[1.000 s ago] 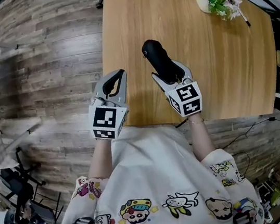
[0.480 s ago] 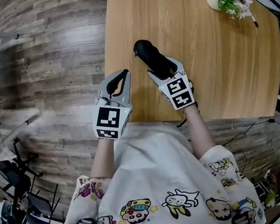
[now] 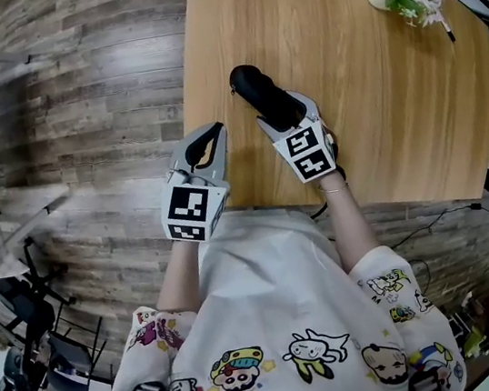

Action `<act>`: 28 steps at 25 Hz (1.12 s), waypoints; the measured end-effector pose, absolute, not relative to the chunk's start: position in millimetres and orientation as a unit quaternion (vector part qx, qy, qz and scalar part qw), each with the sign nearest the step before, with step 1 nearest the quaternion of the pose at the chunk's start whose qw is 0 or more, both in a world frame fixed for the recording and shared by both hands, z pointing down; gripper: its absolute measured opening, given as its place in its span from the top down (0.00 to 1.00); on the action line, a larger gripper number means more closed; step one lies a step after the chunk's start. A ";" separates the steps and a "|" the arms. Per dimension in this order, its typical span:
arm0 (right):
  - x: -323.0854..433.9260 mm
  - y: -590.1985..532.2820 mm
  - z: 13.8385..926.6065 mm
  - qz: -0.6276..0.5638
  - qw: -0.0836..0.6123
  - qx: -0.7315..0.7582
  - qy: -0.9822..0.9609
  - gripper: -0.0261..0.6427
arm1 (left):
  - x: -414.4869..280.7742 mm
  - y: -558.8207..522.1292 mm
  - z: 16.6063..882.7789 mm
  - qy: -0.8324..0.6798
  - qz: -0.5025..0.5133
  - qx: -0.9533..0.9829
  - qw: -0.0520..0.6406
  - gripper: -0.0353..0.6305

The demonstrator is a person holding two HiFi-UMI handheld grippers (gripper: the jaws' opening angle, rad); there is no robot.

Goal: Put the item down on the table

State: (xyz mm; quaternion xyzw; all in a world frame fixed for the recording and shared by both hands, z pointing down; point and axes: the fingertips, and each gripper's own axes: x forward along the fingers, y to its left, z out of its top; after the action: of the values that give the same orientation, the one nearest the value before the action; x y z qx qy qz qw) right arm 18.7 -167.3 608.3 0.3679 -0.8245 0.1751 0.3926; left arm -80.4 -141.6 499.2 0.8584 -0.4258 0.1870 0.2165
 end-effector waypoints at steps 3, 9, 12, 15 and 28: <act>20.8 -165.6 613.8 0.177 0.400 0.371 -0.819 0.47 | -78.8 -138.1 501.6 -0.421 0.186 0.860 0.219 0.95; 21.0 -165.5 618.0 0.198 0.383 0.382 -0.817 0.47 | -77.6 -133.7 504.6 -0.414 0.189 0.863 0.220 0.95; 20.7 -166.3 617.9 0.201 0.377 0.386 -0.818 0.47 | -78.0 -132.1 506.0 -0.415 0.190 0.862 0.221 0.95; 19.9 -167.8 618.8 0.206 0.371 0.388 -0.818 0.47 | -79.3 -132.2 506.6 -0.416 0.189 0.861 0.222 0.95; 12.5 -155.0 620.4 0.225 0.369 0.367 -0.824 0.37 | -85.4 -129.3 506.5 -0.423 0.186 0.858 0.223 0.95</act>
State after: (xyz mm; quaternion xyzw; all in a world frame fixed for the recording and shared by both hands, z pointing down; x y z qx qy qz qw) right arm 12.5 -155.0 620.4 0.3672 -0.8235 0.2248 0.3693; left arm -85.4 -129.3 506.5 0.8582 -0.4231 0.1862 0.2232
